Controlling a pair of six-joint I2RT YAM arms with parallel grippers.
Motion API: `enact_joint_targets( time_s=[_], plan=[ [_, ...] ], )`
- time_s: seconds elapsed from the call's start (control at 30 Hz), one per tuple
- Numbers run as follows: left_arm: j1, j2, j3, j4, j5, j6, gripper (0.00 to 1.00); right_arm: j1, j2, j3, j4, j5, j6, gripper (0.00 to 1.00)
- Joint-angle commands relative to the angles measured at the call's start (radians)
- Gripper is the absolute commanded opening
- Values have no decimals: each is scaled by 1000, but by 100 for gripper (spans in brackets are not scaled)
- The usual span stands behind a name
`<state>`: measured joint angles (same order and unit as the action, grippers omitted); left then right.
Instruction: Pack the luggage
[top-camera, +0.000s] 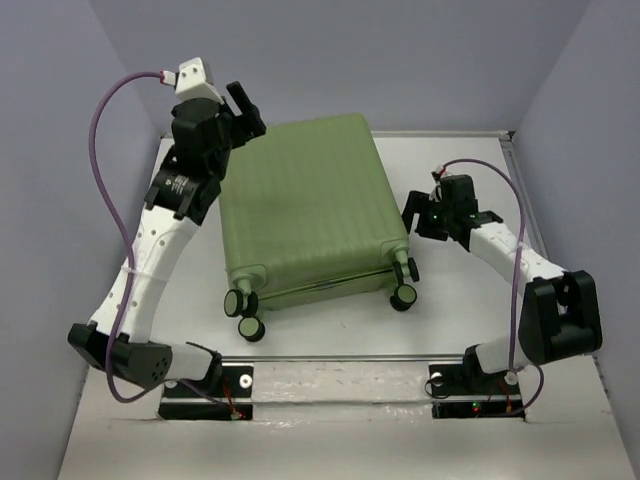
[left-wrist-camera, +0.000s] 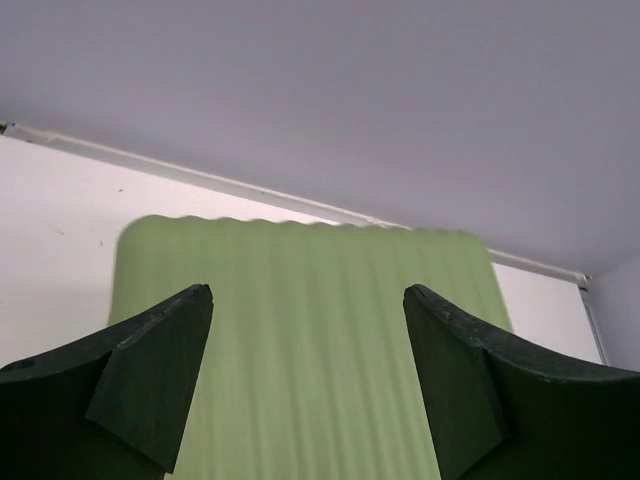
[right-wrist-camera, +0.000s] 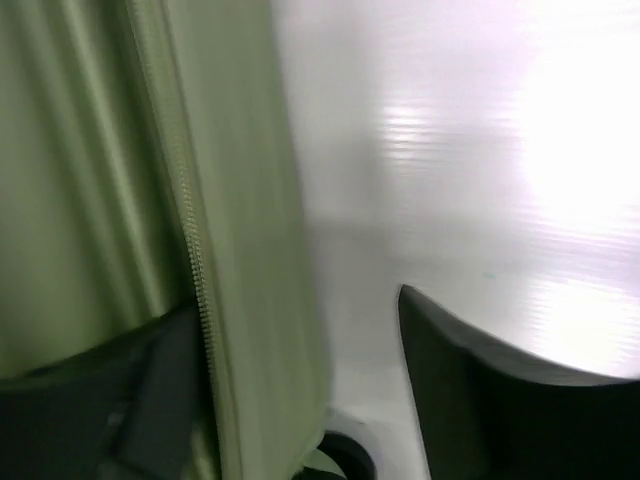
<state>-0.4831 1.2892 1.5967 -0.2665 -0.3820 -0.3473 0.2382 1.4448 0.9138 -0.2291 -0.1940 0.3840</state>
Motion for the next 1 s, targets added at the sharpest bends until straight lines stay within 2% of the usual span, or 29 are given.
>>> enact_joint_targets(
  time_s=[0.0, 0.03, 0.07, 0.13, 0.2, 0.23, 0.27, 0.3, 0.37, 0.43, 0.57, 0.67, 0.87, 0.93, 0.97],
  plan=[
    [225, 91, 141, 1, 322, -81, 89, -50, -118, 177, -74, 91, -19, 89],
    [298, 195, 210, -17, 363, -85, 90, -50, -183, 219, -119, 103, -33, 92],
    [339, 196, 245, -20, 385, -87, 90, -50, -184, 240, -133, 108, -39, 92],
    [420, 313, 358, -40, 471, -104, 91, -50, -245, 278, -148, 81, -48, 86],
    [457, 442, 435, -43, 515, -111, 91, -21, -291, 289, -161, 23, -51, 41],
    [474, 487, 480, -60, 538, -111, 91, 13, -303, 286, -161, -34, -66, 22],
    [474, 536, 582, -71, 548, -105, 91, 66, -311, 283, -162, -39, -79, 9],
    [504, 627, 629, -80, 560, -105, 91, 213, -319, 271, -183, -27, -97, 7],
    [534, 717, 750, -79, 633, -125, 91, 365, -331, 252, -219, 23, -131, 7],
    [549, 824, 799, -30, 722, -146, 89, 534, -349, 200, -225, 34, -129, 7],
    [558, 971, 838, 120, 857, -179, 85, 673, -385, 90, -248, 48, -79, 7],
    [549, 1045, 870, 217, 975, -190, 83, 699, -403, -12, -228, 88, -25, 7],
    [497, 1180, 882, 240, 1062, -124, 81, 699, -380, -93, -132, 264, 38, 7],
    [489, 1193, 855, 240, 1094, -92, 81, 699, -374, -116, -70, 315, 47, 7],
    [488, 1190, 818, 242, 1106, -64, 81, 699, -370, -124, -50, 387, 56, 7]
  ],
)
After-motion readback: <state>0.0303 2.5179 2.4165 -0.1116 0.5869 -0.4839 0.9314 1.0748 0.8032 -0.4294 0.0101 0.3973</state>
